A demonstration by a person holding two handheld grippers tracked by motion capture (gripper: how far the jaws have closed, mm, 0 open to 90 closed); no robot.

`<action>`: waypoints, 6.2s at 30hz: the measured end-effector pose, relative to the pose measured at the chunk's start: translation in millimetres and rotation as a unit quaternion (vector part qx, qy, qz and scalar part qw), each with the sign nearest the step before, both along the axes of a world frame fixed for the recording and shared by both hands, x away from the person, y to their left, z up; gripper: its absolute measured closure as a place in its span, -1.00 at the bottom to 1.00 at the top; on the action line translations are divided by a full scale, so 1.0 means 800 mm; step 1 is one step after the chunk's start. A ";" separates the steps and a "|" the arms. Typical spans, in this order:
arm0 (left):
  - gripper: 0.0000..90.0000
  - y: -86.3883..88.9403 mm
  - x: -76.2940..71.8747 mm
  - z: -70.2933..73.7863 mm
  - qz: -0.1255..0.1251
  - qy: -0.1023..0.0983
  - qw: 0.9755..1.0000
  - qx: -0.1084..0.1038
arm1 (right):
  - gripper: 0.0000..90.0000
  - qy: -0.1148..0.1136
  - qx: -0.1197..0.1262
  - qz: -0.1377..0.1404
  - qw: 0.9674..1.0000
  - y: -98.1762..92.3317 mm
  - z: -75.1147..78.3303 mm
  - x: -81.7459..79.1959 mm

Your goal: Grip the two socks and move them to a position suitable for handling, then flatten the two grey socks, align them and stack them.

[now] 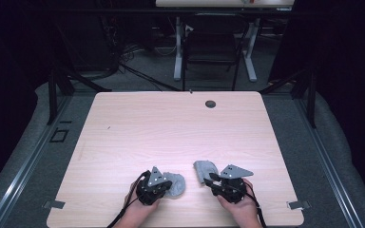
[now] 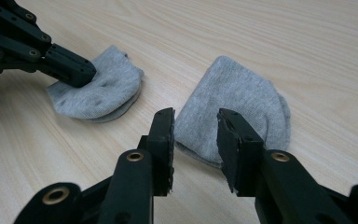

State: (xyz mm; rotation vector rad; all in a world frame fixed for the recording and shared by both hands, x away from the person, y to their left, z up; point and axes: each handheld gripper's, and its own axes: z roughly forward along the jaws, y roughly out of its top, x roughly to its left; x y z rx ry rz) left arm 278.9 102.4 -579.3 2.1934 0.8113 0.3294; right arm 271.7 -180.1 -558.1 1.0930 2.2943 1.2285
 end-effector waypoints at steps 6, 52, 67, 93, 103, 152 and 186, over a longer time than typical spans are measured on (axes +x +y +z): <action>0.99 -0.001 -0.014 0.001 -0.006 0.008 1.000 0.000 | 0.52 -0.001 0.001 -0.002 1.000 0.001 0.001 0.000; 0.31 0.054 -0.011 0.022 0.052 -0.015 0.997 -0.050 | 0.92 0.039 -0.084 0.007 0.996 0.045 -0.020 0.054; 0.25 0.055 -0.011 0.021 0.055 -0.013 0.997 -0.053 | 0.91 0.044 -0.071 0.031 0.996 0.091 -0.021 0.063; 0.24 0.056 -0.011 0.019 0.057 -0.010 0.997 -0.057 | 0.59 0.017 -0.040 0.022 0.999 0.101 0.012 0.059; 0.23 0.054 -0.011 0.018 0.057 -0.013 0.997 -0.051 | 0.30 0.001 -0.038 0.022 0.999 0.071 0.031 0.028; 0.27 -0.016 -0.037 0.021 -0.010 0.005 0.999 -0.045 | 0.23 0.004 -0.034 0.017 0.999 0.032 -0.002 -0.006; 0.98 -0.015 -0.041 0.030 -0.037 -0.015 0.998 -0.047 | 0.71 0.023 -0.040 0.043 0.998 0.038 -0.003 -0.008</action>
